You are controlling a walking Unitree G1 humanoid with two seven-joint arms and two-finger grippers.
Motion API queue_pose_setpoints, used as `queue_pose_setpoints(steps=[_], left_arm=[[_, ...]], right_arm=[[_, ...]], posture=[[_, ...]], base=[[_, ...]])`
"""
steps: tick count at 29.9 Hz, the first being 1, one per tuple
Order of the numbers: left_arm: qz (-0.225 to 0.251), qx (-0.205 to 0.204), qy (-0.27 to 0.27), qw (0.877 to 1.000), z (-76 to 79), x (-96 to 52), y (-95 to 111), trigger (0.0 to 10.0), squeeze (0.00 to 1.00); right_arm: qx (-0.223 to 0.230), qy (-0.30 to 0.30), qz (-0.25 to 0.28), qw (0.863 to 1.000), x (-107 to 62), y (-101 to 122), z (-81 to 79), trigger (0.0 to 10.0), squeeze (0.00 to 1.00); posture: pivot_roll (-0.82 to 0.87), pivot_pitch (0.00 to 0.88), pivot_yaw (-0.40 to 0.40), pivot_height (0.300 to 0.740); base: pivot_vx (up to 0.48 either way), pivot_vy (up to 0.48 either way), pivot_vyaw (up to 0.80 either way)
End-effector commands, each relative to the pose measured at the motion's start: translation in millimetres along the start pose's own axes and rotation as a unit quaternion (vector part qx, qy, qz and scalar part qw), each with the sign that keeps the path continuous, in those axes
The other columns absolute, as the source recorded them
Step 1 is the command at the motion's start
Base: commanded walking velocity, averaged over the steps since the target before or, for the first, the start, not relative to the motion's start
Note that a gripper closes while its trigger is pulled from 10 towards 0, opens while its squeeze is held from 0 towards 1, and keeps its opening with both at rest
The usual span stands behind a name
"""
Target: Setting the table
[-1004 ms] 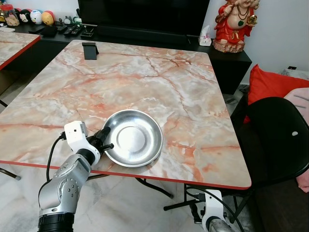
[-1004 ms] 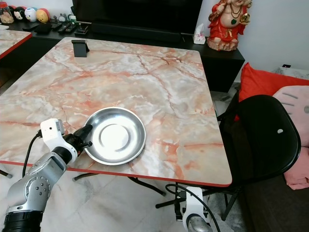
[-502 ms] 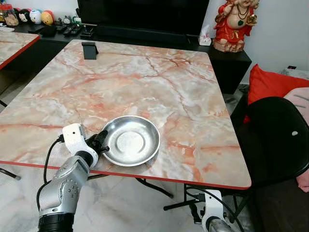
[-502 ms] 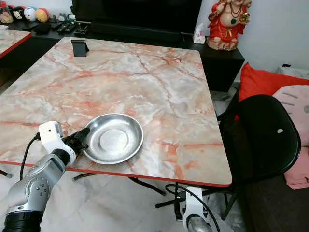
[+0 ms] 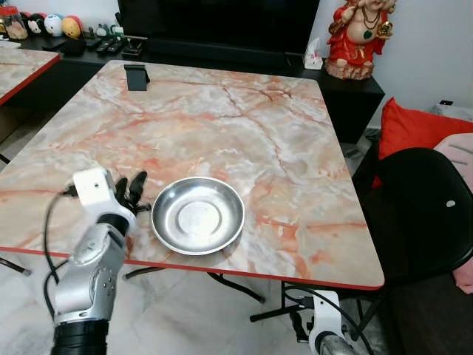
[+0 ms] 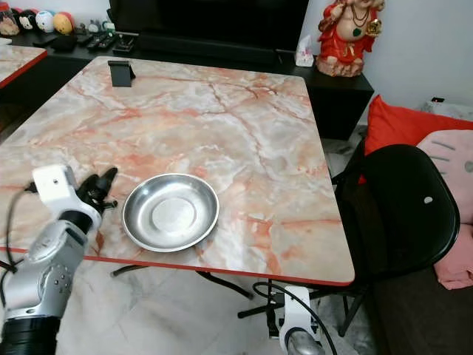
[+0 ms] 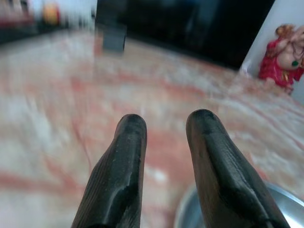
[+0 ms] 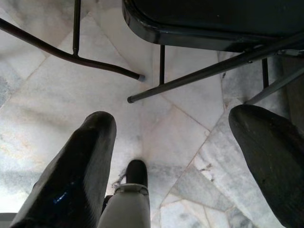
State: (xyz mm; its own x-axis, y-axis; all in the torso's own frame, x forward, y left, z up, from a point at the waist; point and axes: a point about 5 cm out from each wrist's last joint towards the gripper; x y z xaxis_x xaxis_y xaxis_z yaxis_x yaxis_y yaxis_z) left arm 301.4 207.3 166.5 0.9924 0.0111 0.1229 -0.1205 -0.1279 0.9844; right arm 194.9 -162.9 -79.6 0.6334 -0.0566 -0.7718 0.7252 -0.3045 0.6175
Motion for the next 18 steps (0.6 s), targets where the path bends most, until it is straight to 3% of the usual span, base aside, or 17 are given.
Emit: queue_pose_setpoints(steps=[1, 4, 18], left_arm=[[0.032, 0.043, -0.036, 0.998, 13.8, -0.2, 10, 10.0, 0.00], [0.039, 0.120, -0.096, 0.987, 34.6, -5.3, 2, 10.0, 0.00], [0.053, 0.101, -0.091, 0.989, 49.9, -11.6, -5, 10.0, 0.00]], right_arm=[[-0.004, -0.011, 0.005, 1.000, 0.2, 2, 4.3, 10.0, 0.00], [-0.001, -0.018, 0.009, 1.000, 0.0, 3, 4.5, 10.0, 0.00], [0.002, -0.023, 0.012, 1.000, -0.1, 2, 3.7, 10.0, 0.00]], posture=[[-0.01, 0.000, -0.087, 0.740], [-0.02, 0.000, -0.086, 0.740], [-0.02, 0.000, -0.079, 0.740]], base=[[0.000, 0.000, 0.00], [0.000, 0.000, 0.00], [0.000, 0.000, 0.00]])
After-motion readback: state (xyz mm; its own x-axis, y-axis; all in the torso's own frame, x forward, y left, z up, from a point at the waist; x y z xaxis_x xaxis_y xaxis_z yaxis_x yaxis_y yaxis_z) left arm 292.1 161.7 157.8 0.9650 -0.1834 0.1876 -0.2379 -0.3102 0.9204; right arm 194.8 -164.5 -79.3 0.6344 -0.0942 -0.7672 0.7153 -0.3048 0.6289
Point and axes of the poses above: a point about 5 cm out from each wrist's last joint towards the gripper, its own x axis pointing out of the wrist towards the gripper, its own y axis along the axis of the wrist's last joint, z = x × y, and after that the axes turned 15 degrees about x, right-handed
